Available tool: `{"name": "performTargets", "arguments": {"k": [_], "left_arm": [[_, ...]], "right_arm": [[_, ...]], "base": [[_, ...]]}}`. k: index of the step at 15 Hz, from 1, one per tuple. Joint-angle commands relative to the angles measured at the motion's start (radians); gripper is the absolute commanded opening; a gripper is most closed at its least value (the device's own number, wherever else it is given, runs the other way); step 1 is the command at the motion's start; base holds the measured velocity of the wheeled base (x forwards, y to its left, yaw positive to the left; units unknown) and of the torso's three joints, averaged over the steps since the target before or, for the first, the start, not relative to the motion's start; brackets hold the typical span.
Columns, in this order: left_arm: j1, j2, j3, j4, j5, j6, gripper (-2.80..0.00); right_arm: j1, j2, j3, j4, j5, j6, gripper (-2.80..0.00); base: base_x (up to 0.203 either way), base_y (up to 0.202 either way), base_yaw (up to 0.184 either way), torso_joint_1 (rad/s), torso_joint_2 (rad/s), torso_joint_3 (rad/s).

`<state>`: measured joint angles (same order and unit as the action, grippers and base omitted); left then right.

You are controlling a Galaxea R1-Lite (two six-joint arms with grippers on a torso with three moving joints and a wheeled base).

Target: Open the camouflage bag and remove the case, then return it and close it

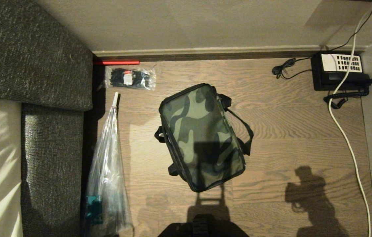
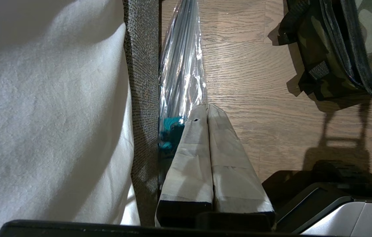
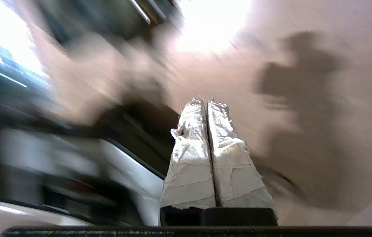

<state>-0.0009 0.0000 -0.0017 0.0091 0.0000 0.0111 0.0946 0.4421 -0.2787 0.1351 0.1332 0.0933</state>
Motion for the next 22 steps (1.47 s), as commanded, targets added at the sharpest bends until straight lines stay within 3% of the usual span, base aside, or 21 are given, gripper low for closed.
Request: {"name": "performTargets", "arguments": {"k": [1,3,4,8,22], "left_arm": [[-0.001,0.000,0.000,0.000,0.000,0.000,-2.80],[-0.001,0.000,0.000,0.000,0.000,0.000,-2.80],[-0.001,-0.001,0.000,0.000,0.000,0.001,-2.80],[-0.001,0.000,0.000,0.000,0.000,0.001,-2.80],[-0.001,-0.001,0.000,0.000,0.000,-0.004,-2.80]], "right_arm": [[-0.098,-0.246,0.191,-0.016,-0.022,-0.120,-2.80],[-0.111,-0.296,0.283,-0.185,-0.104,-0.150,-2.80],[-0.109,-0.327,0.298,-0.203,-0.115,-0.144,-2.80],[-0.096,-0.436,0.293,-0.168,-0.134,-0.076,-2.80],[-0.096,-0.436,0.292,-0.169,-0.133,-0.078,-2.80]], "base": [[0.000,0.000,0.000,0.000,0.00,0.000],[0.000,0.000,0.000,0.000,0.00,0.000],[0.000,0.000,0.000,0.000,0.00,0.000],[0.000,0.000,0.000,0.000,0.00,0.000],[0.000,0.000,0.000,0.000,0.00,0.000]]}}
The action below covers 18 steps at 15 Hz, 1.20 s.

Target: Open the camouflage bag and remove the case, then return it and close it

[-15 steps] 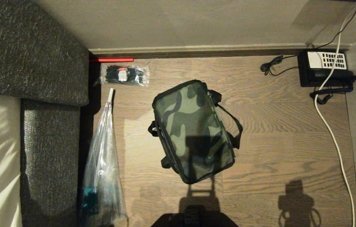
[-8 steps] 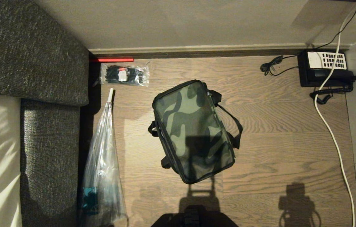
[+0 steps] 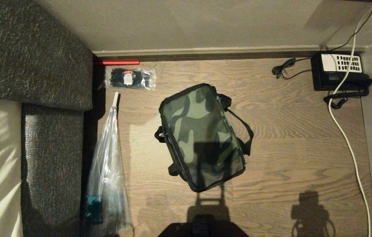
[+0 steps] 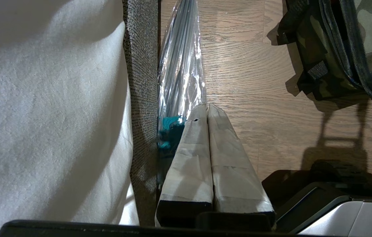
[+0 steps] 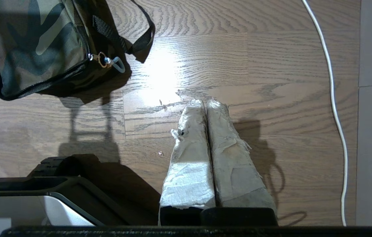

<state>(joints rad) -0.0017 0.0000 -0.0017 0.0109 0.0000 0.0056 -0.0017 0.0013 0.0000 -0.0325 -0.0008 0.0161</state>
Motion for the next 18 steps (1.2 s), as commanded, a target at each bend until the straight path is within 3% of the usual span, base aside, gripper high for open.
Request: {"name": "performTargets", "arguments": {"k": [1,5,18], "left_arm": [[0.000,0.000,0.000,-0.002,0.000,0.005,-2.80],[0.000,-0.002,-0.001,0.001,0.003,0.002,-2.80],[0.000,-0.002,0.000,-0.003,0.003,-0.013,-2.80]], "right_arm": [[0.000,0.005,0.014,-0.001,0.001,0.001,-2.80],[0.000,0.005,0.014,-0.001,0.001,-0.003,-2.80],[0.000,0.005,0.014,0.002,0.002,-0.007,-2.80]], "base": [[0.000,0.000,0.000,0.000,0.00,0.000],[0.000,0.000,0.000,0.002,0.00,0.040],[0.000,0.000,0.000,0.001,0.00,0.200]]}}
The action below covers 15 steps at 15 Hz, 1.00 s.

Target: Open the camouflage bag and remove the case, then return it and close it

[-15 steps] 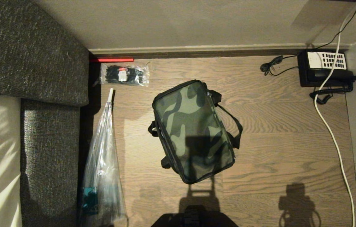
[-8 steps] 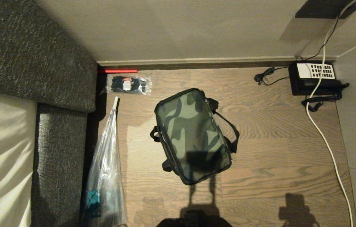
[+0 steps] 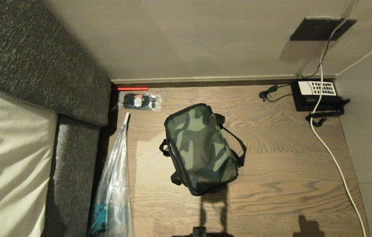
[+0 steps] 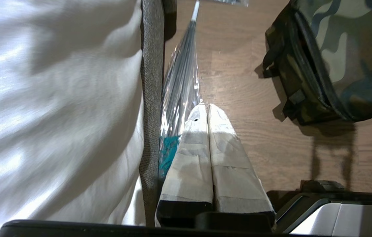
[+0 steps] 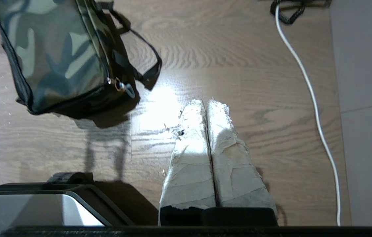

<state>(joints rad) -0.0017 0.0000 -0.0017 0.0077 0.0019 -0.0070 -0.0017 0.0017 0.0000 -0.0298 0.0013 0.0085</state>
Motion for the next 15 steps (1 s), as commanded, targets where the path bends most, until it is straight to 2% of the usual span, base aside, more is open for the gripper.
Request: {"name": "performTargets", "arguments": {"k": [1,15], "left_arm": [[0.000,-0.001,0.000,0.000,0.001,-0.001,-2.80],[0.000,0.000,0.000,0.000,0.001,-0.001,-2.80]], "right_arm": [[0.000,0.004,0.014,0.001,0.000,-0.002,-2.80],[0.000,0.004,0.014,-0.002,0.000,0.000,-2.80]], "base": [[0.000,0.000,0.000,0.000,0.00,0.206],[0.000,0.000,0.000,0.003,0.00,0.201]]}}
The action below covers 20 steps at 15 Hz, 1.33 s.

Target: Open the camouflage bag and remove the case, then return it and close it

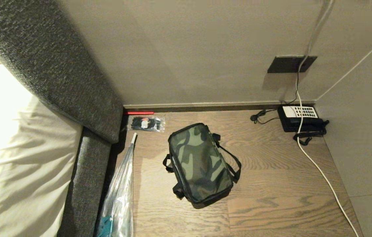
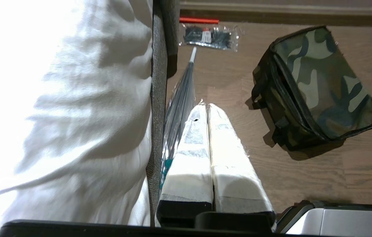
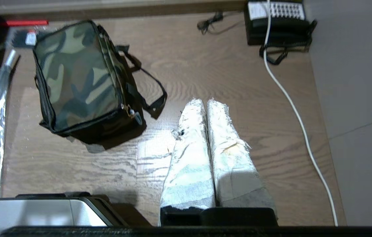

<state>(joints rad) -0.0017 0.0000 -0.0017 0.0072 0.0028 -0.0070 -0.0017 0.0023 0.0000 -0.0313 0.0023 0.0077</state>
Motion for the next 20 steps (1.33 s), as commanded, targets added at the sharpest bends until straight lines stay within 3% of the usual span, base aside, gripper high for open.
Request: {"name": "performTargets", "arguments": {"k": [1,20], "left_arm": [[0.000,0.000,0.000,0.000,0.000,-0.001,-2.80],[0.000,0.000,0.000,-0.001,0.000,-0.002,-2.80]], "right_arm": [[0.000,0.004,0.014,0.001,-0.001,0.003,-2.80],[0.000,0.004,0.014,0.001,0.002,-0.002,-2.80]], "base": [[0.000,0.000,0.000,0.005,0.01,0.206],[0.000,0.000,0.000,0.002,0.00,0.202]]}}
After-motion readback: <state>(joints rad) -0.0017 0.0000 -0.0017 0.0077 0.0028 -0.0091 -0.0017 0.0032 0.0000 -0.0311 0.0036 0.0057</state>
